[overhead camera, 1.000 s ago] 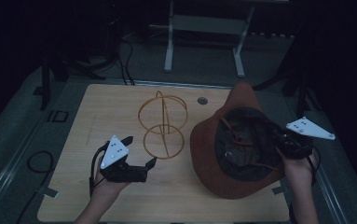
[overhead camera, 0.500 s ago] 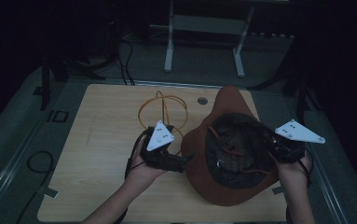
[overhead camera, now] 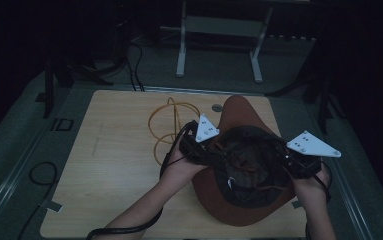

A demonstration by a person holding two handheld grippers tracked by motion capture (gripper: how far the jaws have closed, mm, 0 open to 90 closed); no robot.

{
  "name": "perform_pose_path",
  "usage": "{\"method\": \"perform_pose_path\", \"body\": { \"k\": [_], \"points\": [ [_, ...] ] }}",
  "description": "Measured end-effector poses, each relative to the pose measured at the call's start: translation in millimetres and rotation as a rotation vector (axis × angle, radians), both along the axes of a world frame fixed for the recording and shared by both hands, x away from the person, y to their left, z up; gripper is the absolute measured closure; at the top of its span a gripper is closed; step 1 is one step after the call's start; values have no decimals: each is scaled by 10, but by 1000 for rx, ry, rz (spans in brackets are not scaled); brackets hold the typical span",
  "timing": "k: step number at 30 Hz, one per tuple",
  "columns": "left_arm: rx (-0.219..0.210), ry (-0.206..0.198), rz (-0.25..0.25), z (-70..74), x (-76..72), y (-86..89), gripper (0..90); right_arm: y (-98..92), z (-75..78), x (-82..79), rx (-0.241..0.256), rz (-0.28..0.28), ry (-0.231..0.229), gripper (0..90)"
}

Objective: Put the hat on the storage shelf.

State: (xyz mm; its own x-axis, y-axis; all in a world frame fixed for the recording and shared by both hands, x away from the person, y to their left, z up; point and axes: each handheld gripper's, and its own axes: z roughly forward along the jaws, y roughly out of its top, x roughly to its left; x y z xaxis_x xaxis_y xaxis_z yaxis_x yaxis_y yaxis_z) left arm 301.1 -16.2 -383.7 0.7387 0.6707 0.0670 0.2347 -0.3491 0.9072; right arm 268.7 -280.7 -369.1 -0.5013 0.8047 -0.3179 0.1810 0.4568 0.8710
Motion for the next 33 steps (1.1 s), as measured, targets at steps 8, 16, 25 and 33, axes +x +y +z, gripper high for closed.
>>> {"method": "perform_pose_path", "body": {
  "k": [8, 16, 25, 33],
  "points": [
    [64, 6, 53, -44, 12, -119, 372, 54, 58, -98, -5, 10, -28, 841],
    [52, -36, 96, -44, -15, -101, 734, 132, 87, -226, -17, 31, -35, 840],
    [57, -57, 76, -13, -49, -130, 833, 71, 30, -292, 12, 16, -29, 836],
    [29, -52, 26, -15, -64, -97, 839, -42, 52, -374, 69, 53, -5, 658]
  ]
}}
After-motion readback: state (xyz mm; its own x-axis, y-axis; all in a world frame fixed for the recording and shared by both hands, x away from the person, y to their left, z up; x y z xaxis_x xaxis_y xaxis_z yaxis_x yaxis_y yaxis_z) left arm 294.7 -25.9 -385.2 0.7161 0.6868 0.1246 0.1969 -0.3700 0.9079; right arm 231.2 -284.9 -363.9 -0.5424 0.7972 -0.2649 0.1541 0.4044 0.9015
